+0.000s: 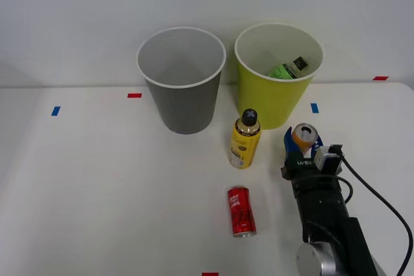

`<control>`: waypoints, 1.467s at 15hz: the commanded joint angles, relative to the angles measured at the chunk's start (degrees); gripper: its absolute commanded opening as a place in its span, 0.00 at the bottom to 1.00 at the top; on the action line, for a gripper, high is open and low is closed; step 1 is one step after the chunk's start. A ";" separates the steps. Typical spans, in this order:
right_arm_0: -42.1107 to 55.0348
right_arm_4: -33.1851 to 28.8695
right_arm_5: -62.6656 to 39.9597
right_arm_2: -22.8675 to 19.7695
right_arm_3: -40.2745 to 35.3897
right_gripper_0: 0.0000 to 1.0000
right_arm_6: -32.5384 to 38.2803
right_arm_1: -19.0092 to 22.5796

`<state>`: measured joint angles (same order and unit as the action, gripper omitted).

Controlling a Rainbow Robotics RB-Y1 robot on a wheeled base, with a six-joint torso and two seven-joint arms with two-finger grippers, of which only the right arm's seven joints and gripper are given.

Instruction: Put cans in the gray bin, plastic bottles in the light green bin

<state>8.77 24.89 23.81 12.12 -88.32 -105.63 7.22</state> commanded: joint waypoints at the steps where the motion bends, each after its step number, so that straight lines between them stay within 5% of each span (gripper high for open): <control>1: 0.37 0.34 0.27 -0.25 -0.01 0.00 -0.63 -0.45; 9: 6.17 -5.38 5.72 -1.48 -1.77 0.00 0.60 0.25; 12: 10.92 -5.73 5.37 -1.75 -8.01 0.00 2.09 1.13; 17: 17.95 -4.94 -11.86 -3.15 -30.51 0.00 12.81 7.28; 22: 15.84 -3.79 -12.56 -3.59 -37.01 0.00 26.26 11.94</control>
<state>25.53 20.75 11.33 8.71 -123.97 -81.74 18.39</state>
